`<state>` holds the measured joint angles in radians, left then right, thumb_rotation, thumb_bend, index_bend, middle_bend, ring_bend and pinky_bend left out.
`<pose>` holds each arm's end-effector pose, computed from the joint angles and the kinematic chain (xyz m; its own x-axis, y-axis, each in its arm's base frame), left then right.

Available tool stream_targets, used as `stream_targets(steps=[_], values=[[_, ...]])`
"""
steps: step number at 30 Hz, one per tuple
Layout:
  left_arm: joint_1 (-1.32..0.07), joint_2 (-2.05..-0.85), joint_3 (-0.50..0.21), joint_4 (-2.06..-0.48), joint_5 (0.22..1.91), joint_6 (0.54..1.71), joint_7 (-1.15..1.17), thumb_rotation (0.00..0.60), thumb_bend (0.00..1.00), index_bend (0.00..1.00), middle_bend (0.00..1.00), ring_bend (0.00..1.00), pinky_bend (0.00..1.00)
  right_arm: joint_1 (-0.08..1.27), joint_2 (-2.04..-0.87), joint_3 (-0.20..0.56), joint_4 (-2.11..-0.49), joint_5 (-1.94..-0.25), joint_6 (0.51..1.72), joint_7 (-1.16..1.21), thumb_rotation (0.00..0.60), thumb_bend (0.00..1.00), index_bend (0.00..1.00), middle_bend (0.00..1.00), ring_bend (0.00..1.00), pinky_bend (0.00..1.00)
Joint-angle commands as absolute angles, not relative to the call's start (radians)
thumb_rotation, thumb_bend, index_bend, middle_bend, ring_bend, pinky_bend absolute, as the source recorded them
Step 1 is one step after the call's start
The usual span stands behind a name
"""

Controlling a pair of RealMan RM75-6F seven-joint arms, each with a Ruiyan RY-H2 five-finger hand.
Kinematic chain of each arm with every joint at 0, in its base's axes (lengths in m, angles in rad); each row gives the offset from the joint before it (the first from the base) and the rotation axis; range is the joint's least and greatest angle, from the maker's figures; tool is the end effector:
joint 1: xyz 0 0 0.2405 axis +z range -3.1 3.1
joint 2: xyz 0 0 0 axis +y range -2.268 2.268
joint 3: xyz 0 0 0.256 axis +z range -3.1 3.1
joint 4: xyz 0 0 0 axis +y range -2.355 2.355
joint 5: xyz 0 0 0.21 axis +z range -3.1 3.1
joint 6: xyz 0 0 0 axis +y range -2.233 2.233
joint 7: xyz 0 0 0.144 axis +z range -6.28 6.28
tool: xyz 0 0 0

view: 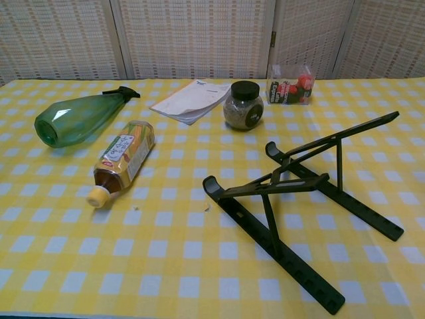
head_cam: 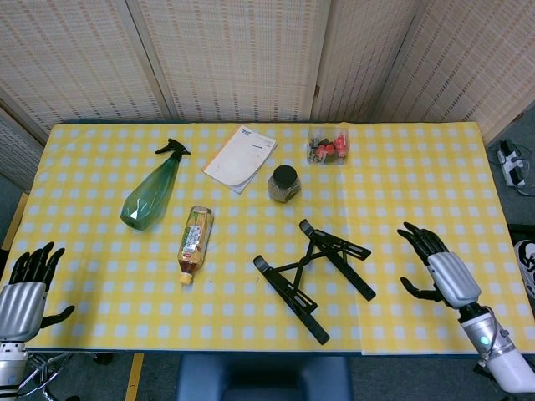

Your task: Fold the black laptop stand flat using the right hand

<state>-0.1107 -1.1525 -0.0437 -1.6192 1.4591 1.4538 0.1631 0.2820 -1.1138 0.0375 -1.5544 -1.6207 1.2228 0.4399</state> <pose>-0.3094 0.1872 0.1447 0.5016 0.0342 0.8644 0.8649 0.0005 -0.5019 -0.2858 -0.2336 0.1245 0.1097 -0.2775 0.9545 -0.9792 -0.1948 0.0559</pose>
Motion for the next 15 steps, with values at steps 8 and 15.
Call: stream_targets(steps=[8, 15], values=[[-0.115, -1.152, -0.040, -1.627, 1.464, 1.446, 0.165, 0.600, 0.13, 0.01, 0.00, 0.00, 0.00, 0.437, -1.253, 0.019, -1.365, -1.672, 1.107, 0.886, 0.600, 0.40, 0.00, 0.00, 0.00, 0.00], [-0.116, -1.151, -0.037, -1.630, 1.460, 1.439, 0.164, 0.600, 0.13, 0.01, 0.00, 0.00, 0.00, 0.490, -1.337, -0.004, -1.268, -1.695, 1.103, 1.121, 0.600, 0.40, 0.00, 0.00, 0.00, 0.00]])
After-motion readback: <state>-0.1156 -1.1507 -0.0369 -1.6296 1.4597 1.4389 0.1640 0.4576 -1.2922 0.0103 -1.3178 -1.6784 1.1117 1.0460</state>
